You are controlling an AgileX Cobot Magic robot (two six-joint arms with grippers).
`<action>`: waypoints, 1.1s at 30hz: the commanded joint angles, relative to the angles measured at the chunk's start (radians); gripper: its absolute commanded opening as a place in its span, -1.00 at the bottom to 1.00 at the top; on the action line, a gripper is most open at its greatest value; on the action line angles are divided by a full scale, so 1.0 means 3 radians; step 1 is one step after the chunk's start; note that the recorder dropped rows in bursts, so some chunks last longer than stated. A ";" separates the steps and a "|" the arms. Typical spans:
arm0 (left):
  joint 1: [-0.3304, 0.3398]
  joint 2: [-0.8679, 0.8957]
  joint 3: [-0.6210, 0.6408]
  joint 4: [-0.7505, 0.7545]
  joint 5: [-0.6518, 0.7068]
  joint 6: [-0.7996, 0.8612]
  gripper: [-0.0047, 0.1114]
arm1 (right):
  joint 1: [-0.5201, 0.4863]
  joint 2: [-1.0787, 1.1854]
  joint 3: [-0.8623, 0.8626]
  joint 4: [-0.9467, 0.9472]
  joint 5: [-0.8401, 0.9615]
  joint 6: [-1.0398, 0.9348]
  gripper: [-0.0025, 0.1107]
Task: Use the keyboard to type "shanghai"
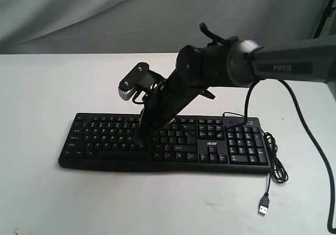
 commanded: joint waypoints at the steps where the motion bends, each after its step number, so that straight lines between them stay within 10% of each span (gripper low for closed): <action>1: -0.0021 -0.0008 0.0006 0.0000 -0.0020 -0.0009 -0.92 | -0.0026 -0.0048 0.0016 0.0036 -0.0103 -0.0056 -0.96; 33: -0.0021 -0.0008 0.0006 0.0000 -0.0020 -0.0009 -0.92 | -0.0026 0.0149 0.0016 0.0097 -0.0237 -0.0136 -0.96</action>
